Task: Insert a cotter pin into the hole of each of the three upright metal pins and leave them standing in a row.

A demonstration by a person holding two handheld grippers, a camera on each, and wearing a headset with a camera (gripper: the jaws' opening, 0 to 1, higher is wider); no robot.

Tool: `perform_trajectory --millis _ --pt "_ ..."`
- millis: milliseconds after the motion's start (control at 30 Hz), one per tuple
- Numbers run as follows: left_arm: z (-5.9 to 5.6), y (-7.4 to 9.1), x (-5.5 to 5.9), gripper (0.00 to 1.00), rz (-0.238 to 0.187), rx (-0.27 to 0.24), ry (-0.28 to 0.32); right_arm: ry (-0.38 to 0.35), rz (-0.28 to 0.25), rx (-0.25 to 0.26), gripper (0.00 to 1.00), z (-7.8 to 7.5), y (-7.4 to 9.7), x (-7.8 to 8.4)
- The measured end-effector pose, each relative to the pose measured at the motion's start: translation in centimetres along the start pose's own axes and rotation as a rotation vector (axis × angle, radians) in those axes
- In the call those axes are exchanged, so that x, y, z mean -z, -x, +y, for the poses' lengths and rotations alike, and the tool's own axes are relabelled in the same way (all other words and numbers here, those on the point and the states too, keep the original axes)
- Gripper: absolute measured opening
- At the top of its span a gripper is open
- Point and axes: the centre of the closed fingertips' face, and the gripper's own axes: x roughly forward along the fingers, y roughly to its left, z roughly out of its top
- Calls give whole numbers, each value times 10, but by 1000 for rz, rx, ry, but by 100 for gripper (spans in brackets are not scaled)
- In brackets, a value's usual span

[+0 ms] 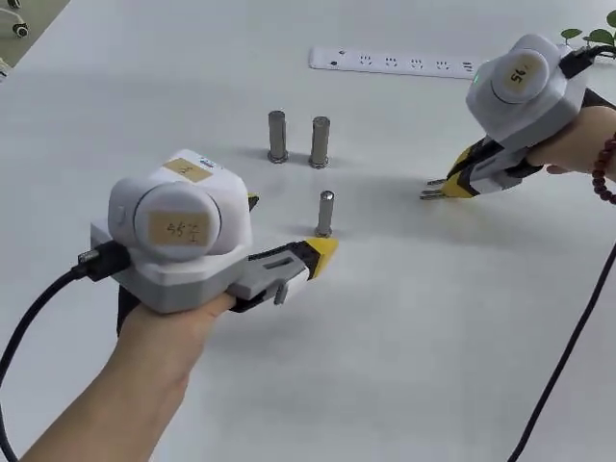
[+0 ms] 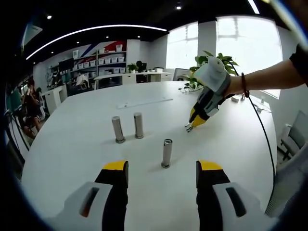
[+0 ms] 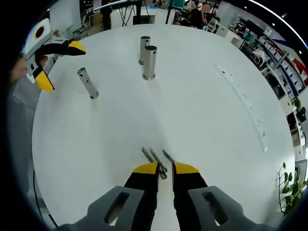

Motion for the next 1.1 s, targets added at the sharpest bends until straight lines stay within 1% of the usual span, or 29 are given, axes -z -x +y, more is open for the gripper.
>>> perform_trajectory --millis 167,233,300,367,567,833,1100 --pt "0 1 2 56 7 -2 0 9 17 -25 6 -1 -1 0" --pt "0 2 2 56 7 -3 0 16 24 -37 5 -4 -3 1" --pt "0 2 2 56 7 -3 1 21 31 -44 5 -1 -3 3" --pt "0 2 1 56 6 -4 2 32 39 -50 5 -4 -5 3" --pt "1 3 1 56 4 -5 5 44 50 -71 4 -1 -6 2" --pt "1 4 1 55 3 -3 7 7 68 -119 5 -1 -6 2" --pt "3 5 1 54 2 -8 7 25 74 -120 4 -3 -5 0"
